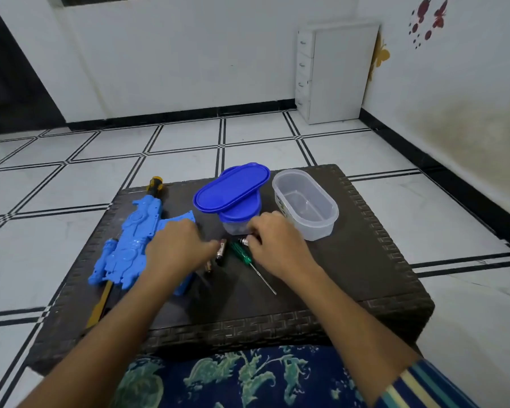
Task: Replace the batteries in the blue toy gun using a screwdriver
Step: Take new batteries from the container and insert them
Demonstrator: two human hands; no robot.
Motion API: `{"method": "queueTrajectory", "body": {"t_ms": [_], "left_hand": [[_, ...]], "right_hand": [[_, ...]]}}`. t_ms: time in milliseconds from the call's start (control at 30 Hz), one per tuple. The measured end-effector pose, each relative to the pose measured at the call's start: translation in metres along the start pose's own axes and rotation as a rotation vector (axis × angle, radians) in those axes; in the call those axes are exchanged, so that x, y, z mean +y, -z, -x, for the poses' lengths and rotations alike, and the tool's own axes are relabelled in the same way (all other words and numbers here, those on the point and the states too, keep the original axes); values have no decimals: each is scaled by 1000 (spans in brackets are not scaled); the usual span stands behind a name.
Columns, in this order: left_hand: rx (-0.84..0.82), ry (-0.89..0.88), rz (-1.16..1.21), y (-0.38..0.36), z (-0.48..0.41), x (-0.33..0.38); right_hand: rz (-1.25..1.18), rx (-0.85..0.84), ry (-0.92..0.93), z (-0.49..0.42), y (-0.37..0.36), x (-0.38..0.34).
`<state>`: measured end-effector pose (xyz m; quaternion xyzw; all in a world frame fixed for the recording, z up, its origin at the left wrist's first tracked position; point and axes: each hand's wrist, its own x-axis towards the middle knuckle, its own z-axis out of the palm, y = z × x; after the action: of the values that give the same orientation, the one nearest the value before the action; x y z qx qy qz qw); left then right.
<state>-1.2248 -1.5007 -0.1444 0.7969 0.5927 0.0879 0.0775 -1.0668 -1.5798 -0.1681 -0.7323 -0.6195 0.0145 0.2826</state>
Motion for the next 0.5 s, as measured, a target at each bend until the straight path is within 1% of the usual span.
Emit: {"method": "queueTrajectory", "body": {"t_ms": [33, 67, 133, 233, 300, 400, 500], "left_hand": [[-66, 4, -60, -5, 4, 2], [-93, 10, -104, -8, 7, 4], [-88, 24, -133, -11, 10, 6], [-101, 53, -72, -11, 9, 2], [-63, 82, 41, -9, 8, -5], [44, 137, 343, -3, 9, -17], [124, 256, 639, 8, 8, -29]], "right_hand": [[21, -62, -6, -3, -7, -2], [45, -114, -15, -5, -12, -3], [94, -190, -36, -10, -18, -6], [137, -204, -53, -13, -19, -10], [130, -200, -62, -14, -17, -13], [119, -172, -41, -14, -14, -19], [104, -149, 27, -11, -12, -30]]}}
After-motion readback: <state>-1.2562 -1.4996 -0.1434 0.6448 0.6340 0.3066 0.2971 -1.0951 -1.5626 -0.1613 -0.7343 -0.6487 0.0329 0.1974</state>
